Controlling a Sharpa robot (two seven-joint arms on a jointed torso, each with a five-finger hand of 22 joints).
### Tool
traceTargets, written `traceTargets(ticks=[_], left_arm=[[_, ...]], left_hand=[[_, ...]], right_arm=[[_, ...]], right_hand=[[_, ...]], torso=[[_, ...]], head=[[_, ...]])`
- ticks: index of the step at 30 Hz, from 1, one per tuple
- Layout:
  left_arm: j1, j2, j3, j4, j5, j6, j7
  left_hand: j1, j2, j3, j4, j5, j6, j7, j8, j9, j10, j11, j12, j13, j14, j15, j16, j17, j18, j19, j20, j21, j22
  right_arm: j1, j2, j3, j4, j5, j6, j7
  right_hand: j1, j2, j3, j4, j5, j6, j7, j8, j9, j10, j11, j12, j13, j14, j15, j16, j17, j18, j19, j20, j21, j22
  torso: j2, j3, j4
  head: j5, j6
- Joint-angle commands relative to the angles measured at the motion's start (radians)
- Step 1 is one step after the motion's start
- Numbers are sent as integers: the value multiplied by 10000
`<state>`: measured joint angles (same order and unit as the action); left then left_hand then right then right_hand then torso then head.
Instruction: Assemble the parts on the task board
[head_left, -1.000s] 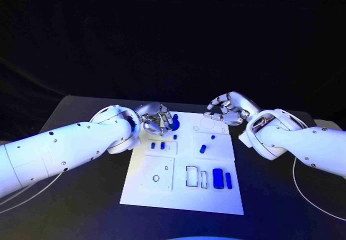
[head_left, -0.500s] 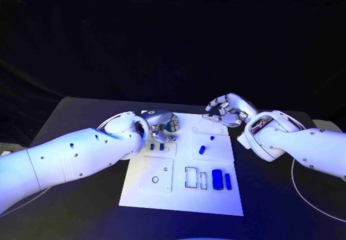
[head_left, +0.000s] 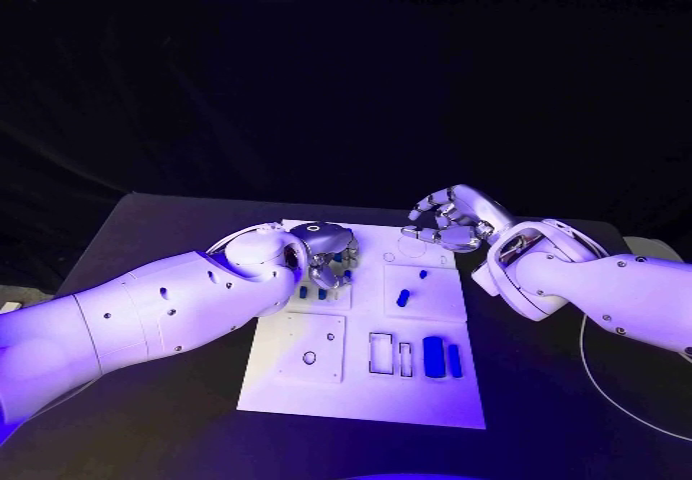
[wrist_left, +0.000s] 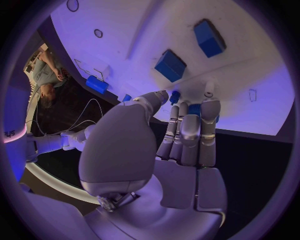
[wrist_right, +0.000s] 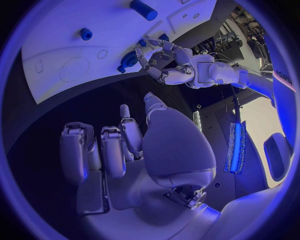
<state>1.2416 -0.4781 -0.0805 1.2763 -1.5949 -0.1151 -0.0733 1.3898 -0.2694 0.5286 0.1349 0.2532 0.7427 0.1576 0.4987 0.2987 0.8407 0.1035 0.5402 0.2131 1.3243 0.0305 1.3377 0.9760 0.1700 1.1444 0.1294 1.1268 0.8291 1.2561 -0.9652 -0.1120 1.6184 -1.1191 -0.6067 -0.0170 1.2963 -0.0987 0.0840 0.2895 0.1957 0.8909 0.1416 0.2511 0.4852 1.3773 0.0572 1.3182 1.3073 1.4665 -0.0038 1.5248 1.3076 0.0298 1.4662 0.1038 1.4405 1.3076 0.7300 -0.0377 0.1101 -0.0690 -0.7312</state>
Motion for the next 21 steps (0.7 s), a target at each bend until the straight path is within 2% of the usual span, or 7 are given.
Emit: traceTargets(ticks=[1,12,21], left_arm=[[-19,85,5,-29,-269,526,-274],[-41,205,6,-91,-278,738,-475],[-71,267,6,-124,-278,734,-559]], left_hand=[[50,74,75,-14,-58,181,-31,-89,-30,173,-9,-63,-48,172,-14,114,91,-232,188,-33,187,239],[280,302,511,-190,-96,740,-128,-246,-127,838,-173,-171,-248,440,-162,354,224,-330,497,-147,688,863],[638,593,1002,-631,-177,1253,-110,-373,-160,1466,-239,-301,-348,623,-233,495,323,-410,728,-216,1081,1358]], right_arm=[[-8,15,0,0,-38,-7,84],[-8,30,0,-1,-38,3,77],[-8,40,0,-4,-38,-1,77]], right_hand=[[31,91,-44,5,37,-75,9,58,13,-63,29,-28,170,673,-75,-42,994,69,261,-88,-53,1620],[27,97,-48,7,39,-78,8,64,18,-74,27,-54,146,671,-77,-47,988,72,256,-90,-67,1611],[22,109,-49,10,43,-74,5,70,23,-55,24,-40,158,673,-79,-47,995,72,255,-91,-71,1609]], torso=[[-3,4,6],[-12,-3,23],[-10,-5,17]], head=[[-12,-12],[-41,-40],[-60,-76]])
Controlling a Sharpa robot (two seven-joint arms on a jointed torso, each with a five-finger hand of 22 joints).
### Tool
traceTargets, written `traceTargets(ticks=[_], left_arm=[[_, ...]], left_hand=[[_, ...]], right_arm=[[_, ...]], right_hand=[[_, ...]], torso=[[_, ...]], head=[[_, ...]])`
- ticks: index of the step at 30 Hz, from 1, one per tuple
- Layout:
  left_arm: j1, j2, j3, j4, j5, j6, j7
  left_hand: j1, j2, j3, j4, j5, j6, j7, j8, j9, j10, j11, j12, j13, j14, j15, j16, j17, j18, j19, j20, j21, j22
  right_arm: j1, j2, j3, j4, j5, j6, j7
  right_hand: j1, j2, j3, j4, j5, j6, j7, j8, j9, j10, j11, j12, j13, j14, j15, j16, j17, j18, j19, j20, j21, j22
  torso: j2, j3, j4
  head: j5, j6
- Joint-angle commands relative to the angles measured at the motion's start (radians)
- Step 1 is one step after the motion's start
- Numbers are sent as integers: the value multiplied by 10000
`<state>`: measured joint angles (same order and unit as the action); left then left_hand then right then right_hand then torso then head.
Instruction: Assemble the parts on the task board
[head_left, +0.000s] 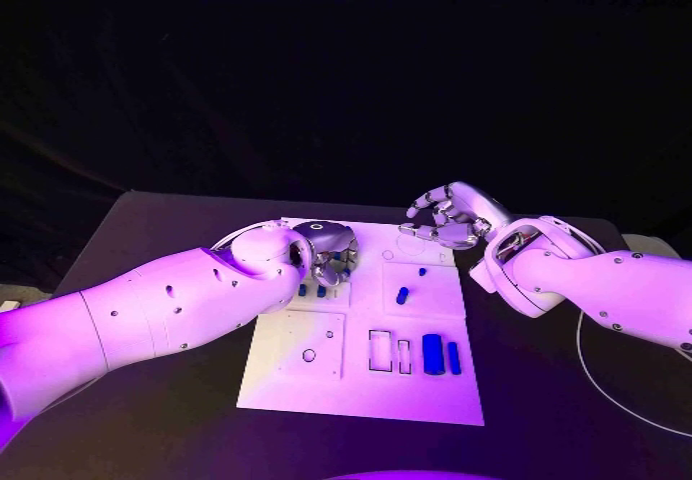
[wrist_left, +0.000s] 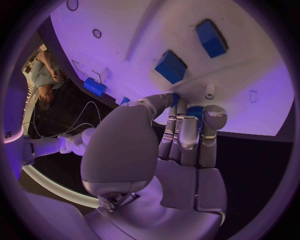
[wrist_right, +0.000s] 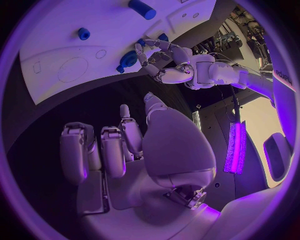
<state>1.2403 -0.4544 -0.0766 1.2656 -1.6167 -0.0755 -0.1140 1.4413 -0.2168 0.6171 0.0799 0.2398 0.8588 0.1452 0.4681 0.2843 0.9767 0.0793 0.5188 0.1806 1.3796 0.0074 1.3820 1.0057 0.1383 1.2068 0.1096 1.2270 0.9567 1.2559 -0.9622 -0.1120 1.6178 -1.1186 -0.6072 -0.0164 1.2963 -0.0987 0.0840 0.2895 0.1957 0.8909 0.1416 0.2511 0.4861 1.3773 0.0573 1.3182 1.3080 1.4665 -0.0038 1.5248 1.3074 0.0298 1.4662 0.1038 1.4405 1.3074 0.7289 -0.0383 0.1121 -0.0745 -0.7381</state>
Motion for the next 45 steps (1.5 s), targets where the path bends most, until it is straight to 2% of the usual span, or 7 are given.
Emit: traceTargets(ticks=[1,11,18,26,35,39,45], left_arm=[[-62,35,-33,-24,-60,328,-163],[-76,24,-32,-48,71,-7,57],[-77,-124,-19,83,372,-433,301],[-78,-426,89,381,503,-871,465],[-79,-874,348,797,778,-993,451],[-76,-1150,456,1027,966,-885,384],[-72,-1537,513,1226,1128,-621,245]], left_hand=[[134,74,144,-109,-50,108,16,-84,-19,128,4,-105,-30,78,1,56,26,-92,102,-21,89,87],[61,20,450,-435,-85,240,65,-420,-102,310,69,-562,-203,61,61,36,-184,-79,-19,5,177,110],[-176,-54,427,-427,-96,312,90,-539,-113,417,94,-775,-286,41,72,38,-265,-83,-62,58,198,130],[-245,-82,412,-436,-95,363,87,-574,-109,484,95,-854,-315,50,70,52,-271,-87,-48,76,224,169],[-470,-158,299,-365,-102,413,102,-668,-108,553,117,-1033,-375,39,93,55,-337,-80,-80,102,203,142],[-503,-164,272,-352,-103,440,98,-675,-102,584,114,-1057,-382,42,94,61,-337,-80,-80,106,201,140],[-529,-176,247,-343,-107,452,93,-687,-100,600,112,-1082,-390,41,93,61,-349,-80,-80,109,199,141]], right_arm=[[-6,10,0,3,-42,1,71],[-6,-3,0,18,-42,-22,72],[-6,-6,0,17,-43,-47,81],[-7,-18,0,4,-44,-94,88],[-11,-36,0,-6,-45,-119,90],[-14,-49,0,-4,-45,-120,88],[-15,-75,0,4,-45,-117,75]], right_hand=[[21,109,-49,10,43,-75,5,70,14,-55,24,-40,151,673,-79,-47,996,73,255,-91,-71,1612],[15,123,-50,12,48,-71,2,77,19,-27,22,-14,175,674,-81,-47,1000,74,254,-93,-77,1608],[15,123,-50,12,48,-71,2,77,19,-27,22,-14,175,674,-81,-47,1000,74,254,-93,-77,1608],[15,123,-50,12,48,-71,2,77,19,-27,22,-14,175,674,-81,-47,1000,74,254,-93,-77,1608],[14,130,-51,10,53,-70,0,82,23,-22,19,-17,172,673,-83,-51,993,75,251,-95,-85,1604],[14,130,-51,10,53,-70,0,82,23,-22,19,-17,172,673,-83,-51,993,75,251,-95,-85,1604],[14,130,-51,10,53,-70,0,82,23,-22,19,-17,172,673,-83,-51,993,75,251,-95,-85,1604]], torso=[[0,1,-3],[-14,7,10],[-24,2,6],[-20,-6,17],[-21,-10,20],[-36,-3,36],[-29,-2,40]], head=[[-5,-7],[-22,-17],[-27,4],[-55,60],[-61,92],[-54,77],[-30,84]])
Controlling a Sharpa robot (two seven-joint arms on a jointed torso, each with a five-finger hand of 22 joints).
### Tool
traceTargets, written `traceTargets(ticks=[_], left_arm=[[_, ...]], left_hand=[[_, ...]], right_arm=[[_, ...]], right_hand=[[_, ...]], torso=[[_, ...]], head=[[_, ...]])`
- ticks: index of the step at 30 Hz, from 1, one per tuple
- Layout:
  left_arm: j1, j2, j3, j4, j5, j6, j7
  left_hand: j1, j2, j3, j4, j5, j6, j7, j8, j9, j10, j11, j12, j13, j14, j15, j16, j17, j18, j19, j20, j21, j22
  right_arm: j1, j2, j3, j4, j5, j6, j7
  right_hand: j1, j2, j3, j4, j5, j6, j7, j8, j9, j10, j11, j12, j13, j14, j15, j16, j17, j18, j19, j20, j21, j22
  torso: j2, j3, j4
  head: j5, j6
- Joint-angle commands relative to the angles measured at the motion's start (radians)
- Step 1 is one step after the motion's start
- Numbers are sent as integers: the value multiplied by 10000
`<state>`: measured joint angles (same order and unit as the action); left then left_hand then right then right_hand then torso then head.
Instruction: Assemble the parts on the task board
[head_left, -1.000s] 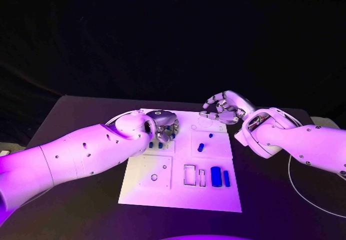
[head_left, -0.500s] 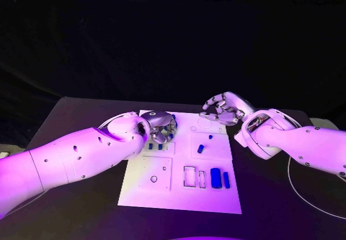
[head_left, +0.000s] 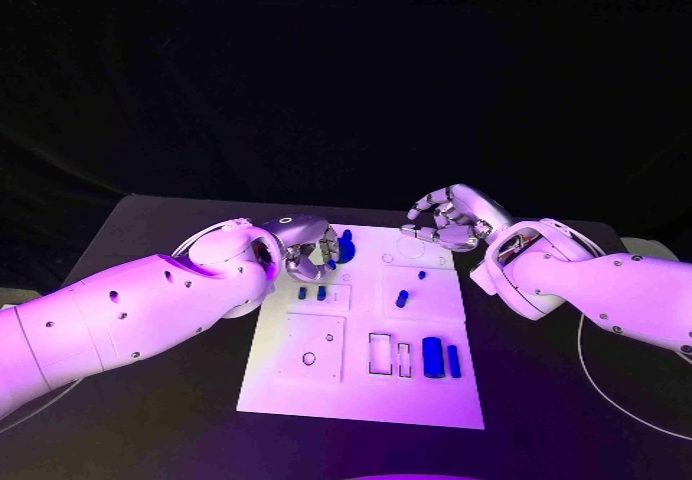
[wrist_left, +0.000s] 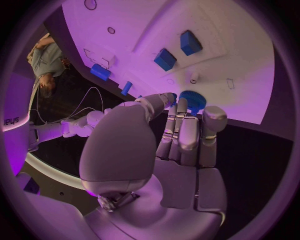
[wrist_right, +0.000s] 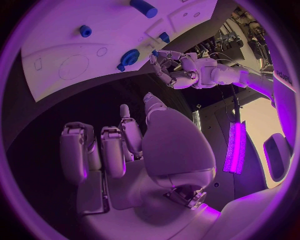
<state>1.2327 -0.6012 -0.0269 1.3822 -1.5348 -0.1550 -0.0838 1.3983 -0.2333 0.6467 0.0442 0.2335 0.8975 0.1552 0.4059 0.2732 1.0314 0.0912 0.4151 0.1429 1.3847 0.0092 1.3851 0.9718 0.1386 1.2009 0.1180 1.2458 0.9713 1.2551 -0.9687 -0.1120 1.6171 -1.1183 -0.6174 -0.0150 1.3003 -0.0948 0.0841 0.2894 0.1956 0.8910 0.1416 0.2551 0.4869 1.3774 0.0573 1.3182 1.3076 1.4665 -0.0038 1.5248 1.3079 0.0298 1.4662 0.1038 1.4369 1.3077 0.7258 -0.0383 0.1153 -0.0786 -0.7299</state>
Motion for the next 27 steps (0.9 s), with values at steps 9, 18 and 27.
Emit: traceTargets(ticks=[9,18,27], left_arm=[[2,-317,23,-42,442,444,-170],[-2,-316,17,-156,499,611,-251],[-3,-260,5,-238,516,745,-340]], left_hand=[[-130,-5,-79,33,-46,93,-16,-76,17,87,-14,-76,-22,-16,73,30,-31,-82,-31,29,-1,-19],[-179,-25,-127,56,-51,107,-21,-98,20,109,-16,-120,-35,-26,73,28,-59,-75,-51,28,-23,-48],[-217,-30,-170,83,-43,107,-29,-129,21,124,-19,-170,-50,-44,73,20,-102,-66,-80,27,-54,-92]], right_arm=[[-10,-21,0,8,-49,-11,54],[-20,-12,0,1,-49,-9,52],[-24,2,0,-5,-50,-5,49]], right_hand=[[-26,90,-51,10,53,-70,0,42,15,-22,19,-17,175,673,-84,-51,988,75,251,-95,-48,1600],[-26,90,-51,10,53,-70,0,42,15,-22,19,-17,175,673,-84,-51,988,75,251,-95,-48,1600],[-26,90,-51,10,53,-70,0,42,15,-22,19,-17,175,673,-84,-51,988,75,251,-95,-48,1600]], torso=[[21,-1,-27],[34,1,-31],[28,7,-33]], head=[[43,-5],[97,-36],[122,-58]])
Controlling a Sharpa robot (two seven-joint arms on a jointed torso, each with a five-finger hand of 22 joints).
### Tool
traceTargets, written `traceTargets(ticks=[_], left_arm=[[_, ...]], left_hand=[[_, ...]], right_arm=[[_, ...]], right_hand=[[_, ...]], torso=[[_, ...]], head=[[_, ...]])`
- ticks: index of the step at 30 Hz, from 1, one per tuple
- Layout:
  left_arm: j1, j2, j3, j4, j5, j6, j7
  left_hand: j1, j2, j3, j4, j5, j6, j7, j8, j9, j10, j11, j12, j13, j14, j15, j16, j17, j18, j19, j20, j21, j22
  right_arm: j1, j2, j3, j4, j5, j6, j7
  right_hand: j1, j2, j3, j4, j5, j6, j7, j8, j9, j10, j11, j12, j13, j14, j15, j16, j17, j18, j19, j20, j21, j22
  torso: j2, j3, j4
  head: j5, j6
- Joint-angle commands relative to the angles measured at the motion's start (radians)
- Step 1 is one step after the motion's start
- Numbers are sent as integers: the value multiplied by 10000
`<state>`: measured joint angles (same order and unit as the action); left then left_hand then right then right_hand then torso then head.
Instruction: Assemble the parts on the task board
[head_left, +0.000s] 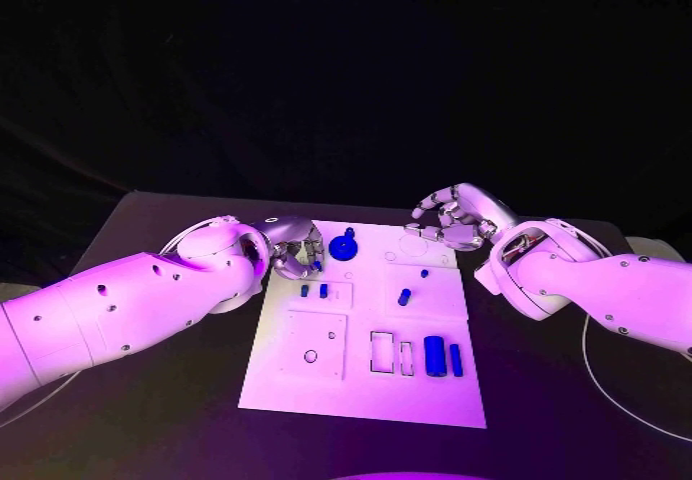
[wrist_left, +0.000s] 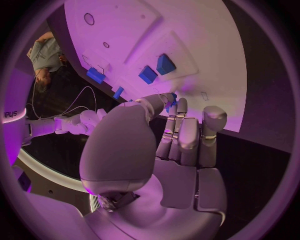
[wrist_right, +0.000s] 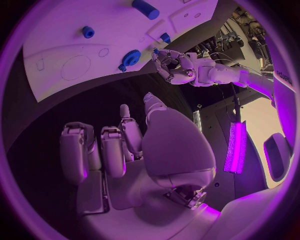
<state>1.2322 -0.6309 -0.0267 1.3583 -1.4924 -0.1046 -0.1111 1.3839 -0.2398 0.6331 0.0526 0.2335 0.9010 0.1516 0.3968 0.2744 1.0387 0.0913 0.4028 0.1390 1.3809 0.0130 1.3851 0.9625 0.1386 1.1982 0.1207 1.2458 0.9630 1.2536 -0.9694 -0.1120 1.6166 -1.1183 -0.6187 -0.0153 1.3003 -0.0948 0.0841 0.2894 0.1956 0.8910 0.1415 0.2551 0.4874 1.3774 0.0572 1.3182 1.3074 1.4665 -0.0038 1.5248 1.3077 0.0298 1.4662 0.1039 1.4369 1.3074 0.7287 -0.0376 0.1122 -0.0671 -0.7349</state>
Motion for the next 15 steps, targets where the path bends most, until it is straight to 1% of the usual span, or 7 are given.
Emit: traceTargets(ticks=[1,7,15], left_arm=[[3,45,2,-4,92,258,-70],[3,92,-8,-39,93,385,-92],[2,202,-34,-131,95,482,-93]], left_hand=[[-72,35,-34,0,-43,71,7,-39,10,51,-20,-46,-11,-6,35,21,-8,-66,-52,1,-53,-8],[-67,47,-35,0,-40,80,3,-42,12,60,-23,-56,-13,-13,33,17,-24,-60,-71,0,-71,-37],[-70,50,-42,3,-41,83,1,-46,13,64,-24,-65,-16,-28,33,5,-65,-51,-99,0,-96,-81]], right_arm=[[-9,11,0,-1,-51,8,52],[-10,16,0,2,-51,8,54],[-11,22,0,1,-51,9,55]], right_hand=[[-26,91,-51,10,53,-70,1,42,9,-22,19,-17,177,673,-83,-51,991,75,251,-95,-48,1604],[-26,91,-51,10,53,-70,1,42,9,-22,19,-17,177,673,-83,-51,991,75,251,-95,-48,1604],[-26,91,-51,10,53,-70,1,42,9,-22,19,-17,177,673,-83,-51,991,75,251,-95,-48,1604]], torso=[[-1,3,-3],[2,3,-6],[3,-7,-4]], head=[[9,-11],[10,-12],[11,-28]])
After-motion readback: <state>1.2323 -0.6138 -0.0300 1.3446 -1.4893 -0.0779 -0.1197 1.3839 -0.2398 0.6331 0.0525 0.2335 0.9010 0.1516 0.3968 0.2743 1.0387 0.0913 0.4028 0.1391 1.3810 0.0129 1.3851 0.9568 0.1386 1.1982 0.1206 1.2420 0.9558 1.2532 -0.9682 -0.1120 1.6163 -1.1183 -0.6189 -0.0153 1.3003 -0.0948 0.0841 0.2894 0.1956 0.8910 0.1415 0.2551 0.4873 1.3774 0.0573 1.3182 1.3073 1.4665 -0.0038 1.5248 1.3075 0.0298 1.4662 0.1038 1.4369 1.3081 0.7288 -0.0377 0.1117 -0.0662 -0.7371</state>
